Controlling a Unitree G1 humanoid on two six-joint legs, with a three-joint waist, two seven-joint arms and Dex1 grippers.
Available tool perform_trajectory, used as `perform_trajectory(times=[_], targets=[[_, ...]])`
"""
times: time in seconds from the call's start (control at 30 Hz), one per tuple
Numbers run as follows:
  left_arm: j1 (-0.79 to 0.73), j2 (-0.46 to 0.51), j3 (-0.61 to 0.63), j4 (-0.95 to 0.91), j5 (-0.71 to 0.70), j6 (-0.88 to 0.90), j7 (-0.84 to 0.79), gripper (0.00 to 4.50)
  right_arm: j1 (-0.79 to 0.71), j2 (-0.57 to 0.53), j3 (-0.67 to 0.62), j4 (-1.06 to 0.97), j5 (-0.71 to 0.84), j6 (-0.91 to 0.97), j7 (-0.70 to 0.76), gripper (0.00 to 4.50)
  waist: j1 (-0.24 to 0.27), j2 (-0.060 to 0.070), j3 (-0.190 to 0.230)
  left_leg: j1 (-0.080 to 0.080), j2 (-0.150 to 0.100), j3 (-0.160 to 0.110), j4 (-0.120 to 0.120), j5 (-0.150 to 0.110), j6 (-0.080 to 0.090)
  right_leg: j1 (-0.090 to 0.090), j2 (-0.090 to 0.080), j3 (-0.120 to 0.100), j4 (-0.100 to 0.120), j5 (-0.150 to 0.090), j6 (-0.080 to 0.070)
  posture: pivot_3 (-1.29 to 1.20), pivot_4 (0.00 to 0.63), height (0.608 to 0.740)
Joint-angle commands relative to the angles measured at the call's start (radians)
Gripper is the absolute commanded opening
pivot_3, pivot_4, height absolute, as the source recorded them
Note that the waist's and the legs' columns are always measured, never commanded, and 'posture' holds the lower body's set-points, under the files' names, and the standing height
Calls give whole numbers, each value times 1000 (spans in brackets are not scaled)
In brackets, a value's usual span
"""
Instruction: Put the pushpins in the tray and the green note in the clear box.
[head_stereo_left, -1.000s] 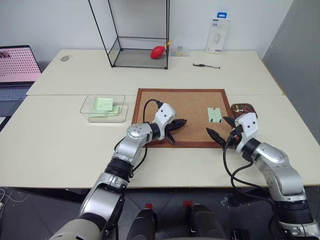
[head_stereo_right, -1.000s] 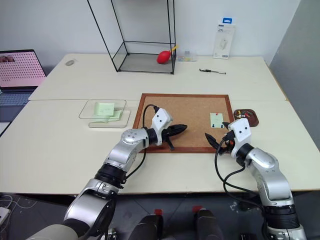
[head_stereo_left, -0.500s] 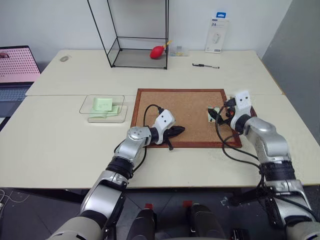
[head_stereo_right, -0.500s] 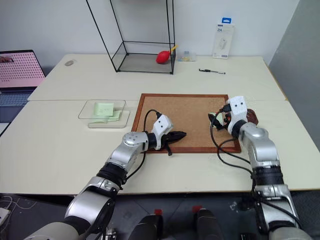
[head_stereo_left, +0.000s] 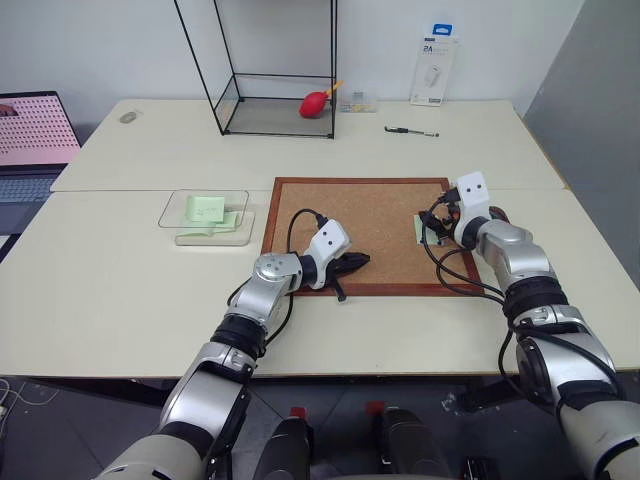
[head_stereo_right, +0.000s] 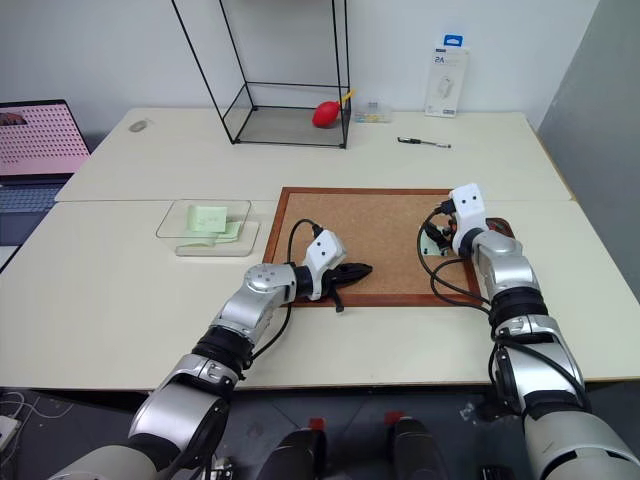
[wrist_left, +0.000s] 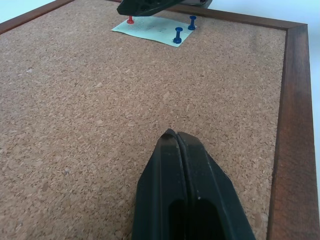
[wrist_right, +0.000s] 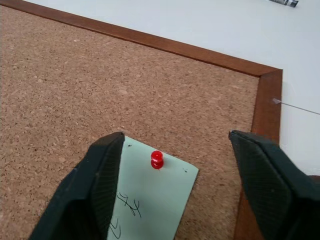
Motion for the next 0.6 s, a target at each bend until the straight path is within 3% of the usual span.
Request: perform_trajectory(times=[0.03,0.4,0.6], targets=[[23,3,-9,-6,18,13,-3,0,-40,-1,-14,20,-8,-39,9,2409,0,0,0,0,0,0,0,0,0,0,0,0,0,0,0,0,150,740],[19,8,-14,3,25,19,-6,0,-56,2,-34,38,6,-42,13,114,-1,0,0,0,0,0,0,0,0,0,0,0,0,0,0,0,150,740],[17,10,-26,16,37,38,-9,0,-48,-2,-43,-1,21,-28,23,19,-1,0,0,0,0,0,0,0,0,0,0,0,1,0,0,0,150,740]])
